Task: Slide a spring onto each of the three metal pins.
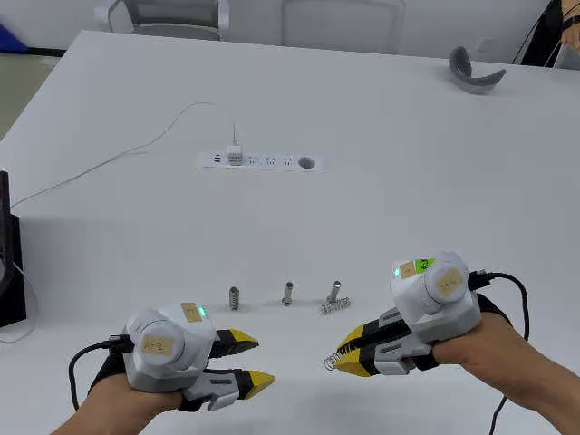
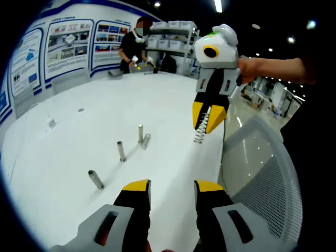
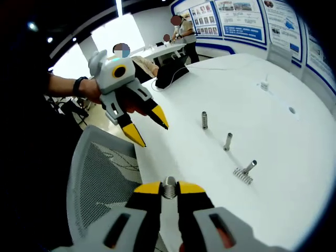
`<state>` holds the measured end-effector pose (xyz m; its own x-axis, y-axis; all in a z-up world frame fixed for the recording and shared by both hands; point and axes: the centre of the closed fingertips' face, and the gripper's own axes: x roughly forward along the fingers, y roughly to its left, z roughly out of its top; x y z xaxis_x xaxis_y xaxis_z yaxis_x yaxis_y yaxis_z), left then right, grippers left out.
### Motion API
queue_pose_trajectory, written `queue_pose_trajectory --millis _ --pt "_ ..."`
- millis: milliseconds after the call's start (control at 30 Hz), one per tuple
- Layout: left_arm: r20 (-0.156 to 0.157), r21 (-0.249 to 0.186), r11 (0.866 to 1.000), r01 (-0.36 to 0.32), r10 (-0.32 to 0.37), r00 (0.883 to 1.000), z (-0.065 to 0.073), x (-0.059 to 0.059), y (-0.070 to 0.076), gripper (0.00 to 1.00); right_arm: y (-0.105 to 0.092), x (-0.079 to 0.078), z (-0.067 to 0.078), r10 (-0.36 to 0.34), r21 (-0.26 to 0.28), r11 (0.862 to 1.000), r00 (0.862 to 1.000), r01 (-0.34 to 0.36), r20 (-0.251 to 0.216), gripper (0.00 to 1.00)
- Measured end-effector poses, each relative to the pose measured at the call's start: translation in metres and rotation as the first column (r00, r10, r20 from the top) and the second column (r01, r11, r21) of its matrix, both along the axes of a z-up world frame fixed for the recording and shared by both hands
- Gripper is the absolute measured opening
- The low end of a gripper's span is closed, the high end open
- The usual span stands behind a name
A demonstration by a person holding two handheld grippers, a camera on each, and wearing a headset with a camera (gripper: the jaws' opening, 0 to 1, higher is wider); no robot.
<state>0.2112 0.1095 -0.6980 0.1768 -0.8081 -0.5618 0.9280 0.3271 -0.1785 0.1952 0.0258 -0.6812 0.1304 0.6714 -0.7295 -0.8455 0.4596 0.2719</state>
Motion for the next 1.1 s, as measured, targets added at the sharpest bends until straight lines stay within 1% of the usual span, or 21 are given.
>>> queue_pose_trajectory --millis 200,333,433,500,600,667,733,767,867,1100 --pt "0.004 -0.010 0.997 -0.075 0.075 0.997 0.000 0.011 0.008 0.37 -0.007 0.011 -0.005 -0.012 -0.029 1.000 1.000 0.013 0.008 0.12" --pt "0.006 -0.010 0.994 -0.105 0.105 0.994 -0.001 0.015 0.011 0.40 -0.009 0.020 -0.007 -0.017 -0.046 0.999 1.000 0.017 0.017 0.12" --pt "0.008 -0.009 0.992 -0.125 0.125 0.992 -0.001 0.018 0.015 0.42 -0.010 0.028 -0.010 -0.023 -0.058 0.998 1.000 0.025 0.021 0.12" --pt "0.009 -0.008 0.990 -0.142 0.142 0.990 -0.002 0.020 0.018 0.44 -0.012 0.036 -0.012 -0.044 -0.066 0.997 0.999 0.045 0.021 0.13" --pt "0.010 -0.007 0.986 -0.164 0.164 0.986 -0.002 0.023 0.023 0.47 -0.013 0.046 -0.015 -0.047 -0.076 0.996 0.999 0.049 0.027 0.13" --pt "0.006 -0.005 0.984 -0.180 0.180 0.984 -0.002 0.025 0.026 0.49 -0.013 0.052 -0.016 -0.047 -0.089 0.995 0.998 0.049 0.029 0.13" --pt "0.002 -0.009 0.981 -0.192 0.192 0.981 -0.002 0.027 0.029 0.50 -0.014 0.059 -0.017 -0.051 -0.104 0.993 0.998 0.054 0.032 0.13" --pt "-0.004 -0.013 0.979 -0.204 0.204 0.979 -0.002 0.028 0.030 0.50 -0.013 0.064 -0.018 -0.051 -0.111 0.992 0.998 0.055 0.044 0.13" --pt "-0.009 -0.016 0.974 -0.225 0.225 0.974 -0.002 0.031 0.032 0.53 -0.011 0.070 -0.021 -0.048 -0.119 0.992 0.998 0.052 0.041 0.13" --pt "-0.004 -0.013 0.965 -0.264 0.264 0.965 -0.002 0.038 0.039 0.58 -0.004 0.086 -0.029 -0.016 -0.146 0.989 0.999 0.022 0.039 0.13"
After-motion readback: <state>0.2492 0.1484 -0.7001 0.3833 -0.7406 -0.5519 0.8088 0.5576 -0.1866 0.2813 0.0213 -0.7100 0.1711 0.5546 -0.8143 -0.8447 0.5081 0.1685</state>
